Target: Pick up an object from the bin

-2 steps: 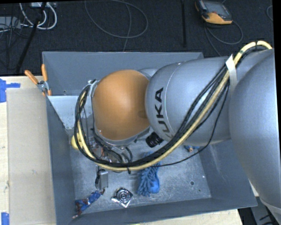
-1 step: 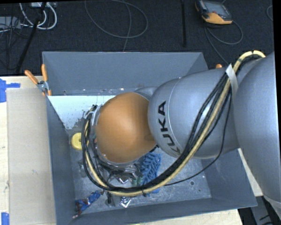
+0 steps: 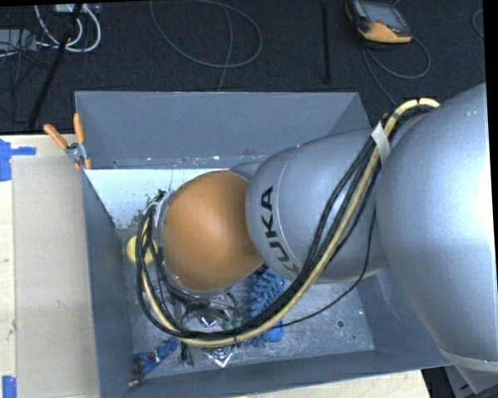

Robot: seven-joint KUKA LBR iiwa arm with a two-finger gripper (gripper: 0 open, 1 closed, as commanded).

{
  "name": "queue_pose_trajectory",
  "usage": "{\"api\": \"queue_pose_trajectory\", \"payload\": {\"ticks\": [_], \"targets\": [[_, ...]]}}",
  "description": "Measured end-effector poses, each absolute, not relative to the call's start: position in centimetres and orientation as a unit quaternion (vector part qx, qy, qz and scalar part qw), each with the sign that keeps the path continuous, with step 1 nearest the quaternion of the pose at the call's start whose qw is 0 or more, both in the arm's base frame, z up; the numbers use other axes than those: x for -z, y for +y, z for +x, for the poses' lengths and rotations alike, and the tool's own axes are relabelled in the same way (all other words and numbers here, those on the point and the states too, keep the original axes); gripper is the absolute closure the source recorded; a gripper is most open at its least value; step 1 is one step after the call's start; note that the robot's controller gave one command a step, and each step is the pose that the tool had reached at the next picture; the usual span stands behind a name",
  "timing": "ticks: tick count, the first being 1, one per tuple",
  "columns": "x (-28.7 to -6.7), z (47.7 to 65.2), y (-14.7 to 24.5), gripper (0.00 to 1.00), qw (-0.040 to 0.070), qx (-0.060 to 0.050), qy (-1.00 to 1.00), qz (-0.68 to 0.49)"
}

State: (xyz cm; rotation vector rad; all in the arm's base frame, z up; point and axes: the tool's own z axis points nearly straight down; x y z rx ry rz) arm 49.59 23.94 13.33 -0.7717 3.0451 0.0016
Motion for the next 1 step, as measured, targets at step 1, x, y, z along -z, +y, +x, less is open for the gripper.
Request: {"api": "queue_pose_trajectory", "payload": {"ticks": [1], "targets": [[-8.46,49.30,24.59,0.00,0.000,0.000,0.909,-0.418]]}}
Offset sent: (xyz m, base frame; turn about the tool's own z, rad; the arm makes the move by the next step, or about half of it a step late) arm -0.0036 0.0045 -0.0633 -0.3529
